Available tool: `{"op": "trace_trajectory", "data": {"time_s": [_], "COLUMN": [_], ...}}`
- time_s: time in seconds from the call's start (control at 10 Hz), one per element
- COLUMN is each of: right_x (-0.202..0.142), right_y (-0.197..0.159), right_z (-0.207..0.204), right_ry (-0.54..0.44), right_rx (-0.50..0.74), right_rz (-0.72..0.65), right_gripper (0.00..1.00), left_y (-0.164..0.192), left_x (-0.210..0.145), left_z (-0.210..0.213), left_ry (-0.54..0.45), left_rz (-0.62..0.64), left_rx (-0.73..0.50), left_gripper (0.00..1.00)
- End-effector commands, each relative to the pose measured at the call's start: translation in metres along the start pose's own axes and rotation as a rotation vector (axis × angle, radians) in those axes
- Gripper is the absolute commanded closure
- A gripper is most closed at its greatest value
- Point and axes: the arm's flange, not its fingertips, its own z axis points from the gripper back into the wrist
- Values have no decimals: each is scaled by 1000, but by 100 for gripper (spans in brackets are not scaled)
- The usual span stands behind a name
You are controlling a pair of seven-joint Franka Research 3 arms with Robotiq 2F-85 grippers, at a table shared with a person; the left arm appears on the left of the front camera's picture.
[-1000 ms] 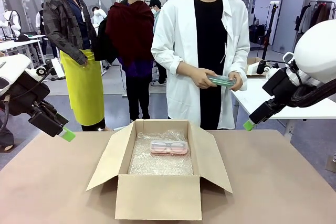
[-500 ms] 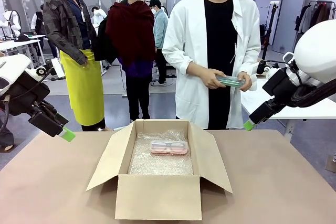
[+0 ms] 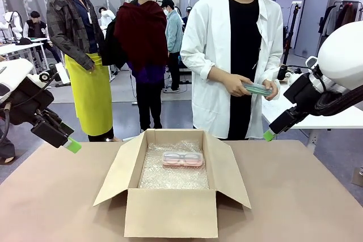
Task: Pack the glasses set securely to prepare it for shipping.
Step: Put the Glasses case from the right side of the table into the Package Box.
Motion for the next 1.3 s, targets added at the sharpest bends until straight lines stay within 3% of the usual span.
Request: {"op": "trace_trajectory", "data": {"time_s": [0.0, 1.2], "right_x": [0, 0], "right_y": [1, 1], "right_z": [1, 1], "right_ry": [-6, -6], "right_rx": [-7, -7], "right_rz": [-1, -1], "right_gripper": [0, 0], "left_y": [0, 0], "left_x": [-1, -1], "left_z": [1, 1], "left_ry": [-14, -14], "left_rz": [-3, -3], "left_rx": [-19, -19], "left_gripper": [0, 0]}}
